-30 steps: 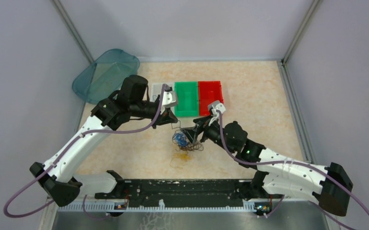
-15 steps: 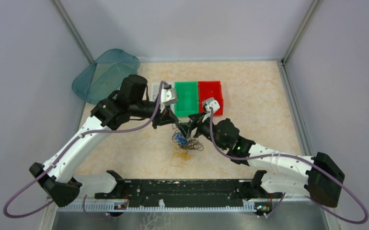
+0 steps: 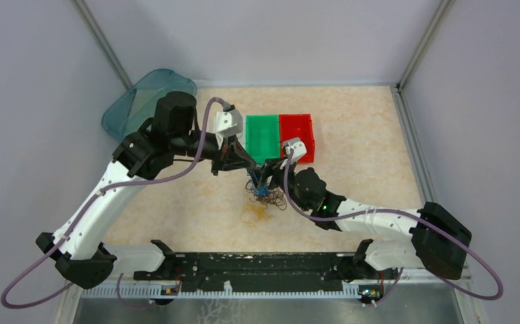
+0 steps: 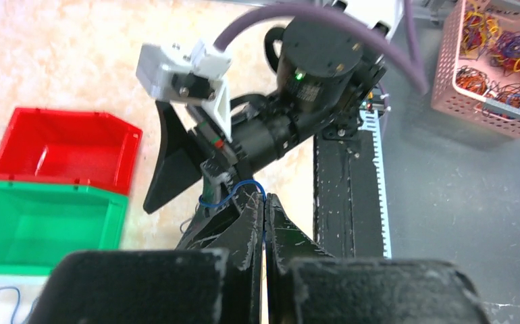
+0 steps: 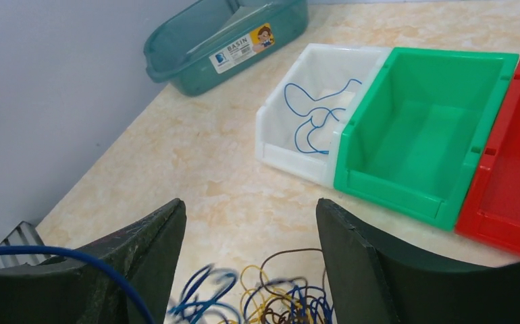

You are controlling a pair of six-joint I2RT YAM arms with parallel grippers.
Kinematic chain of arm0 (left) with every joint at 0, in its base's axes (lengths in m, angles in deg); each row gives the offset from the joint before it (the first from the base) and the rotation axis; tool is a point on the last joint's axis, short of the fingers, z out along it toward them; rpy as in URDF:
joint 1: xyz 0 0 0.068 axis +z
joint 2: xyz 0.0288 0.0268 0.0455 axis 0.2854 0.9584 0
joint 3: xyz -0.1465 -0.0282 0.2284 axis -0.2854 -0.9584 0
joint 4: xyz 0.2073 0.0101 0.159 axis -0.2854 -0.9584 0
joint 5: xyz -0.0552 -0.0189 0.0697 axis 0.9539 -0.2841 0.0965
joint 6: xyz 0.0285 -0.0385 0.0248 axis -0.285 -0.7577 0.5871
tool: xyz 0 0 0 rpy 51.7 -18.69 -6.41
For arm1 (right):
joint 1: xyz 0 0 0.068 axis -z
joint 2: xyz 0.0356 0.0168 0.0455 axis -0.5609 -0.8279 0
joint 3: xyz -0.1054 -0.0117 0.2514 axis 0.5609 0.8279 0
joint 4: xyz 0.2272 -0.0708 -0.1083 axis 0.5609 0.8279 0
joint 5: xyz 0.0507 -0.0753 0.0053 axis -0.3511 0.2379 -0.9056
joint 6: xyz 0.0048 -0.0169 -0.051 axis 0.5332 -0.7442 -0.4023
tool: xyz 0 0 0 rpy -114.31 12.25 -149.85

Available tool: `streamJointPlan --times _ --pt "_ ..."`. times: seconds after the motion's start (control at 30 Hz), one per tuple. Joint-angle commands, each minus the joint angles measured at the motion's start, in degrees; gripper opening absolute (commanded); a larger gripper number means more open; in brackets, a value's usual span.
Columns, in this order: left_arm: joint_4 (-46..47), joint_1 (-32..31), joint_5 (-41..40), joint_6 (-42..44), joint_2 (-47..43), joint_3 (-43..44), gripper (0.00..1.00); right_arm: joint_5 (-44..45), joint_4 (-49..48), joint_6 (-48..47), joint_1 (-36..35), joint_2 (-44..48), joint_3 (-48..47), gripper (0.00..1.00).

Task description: Untangle the cables

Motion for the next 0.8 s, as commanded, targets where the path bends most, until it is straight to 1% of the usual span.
streamJointPlan --times 0.0,0.2,0.37,0.63,0.77 --pt "-2.31 -0.49 4.63 -1.81 0.95 5.85 0.00 2.74 -5.44 2.70 -0.30 -0.73 0.52 0.71" --pt "-2.25 -0.49 5.45 -3.42 2.95 15.07 0.00 3.72 -5.46 5.41 -0.30 -0.71 3.73 0.70" --pt "-0.99 -0.49 4.29 -3.72 3.89 21.43 0.00 4.07 -5.83 7.74 -0.44 -0.53 6.86 0.67" --pt "4.59 -0.49 0.45 -3.64 3.99 27.19 0.00 4.27 -6.43 10.38 -0.44 -1.41 9.73 0.67" --pt "8.25 -0.49 -1.98 -2.97 3.52 28.36 0.00 4.32 -6.24 11.05 -0.38 -2.78 10.48 0.66"
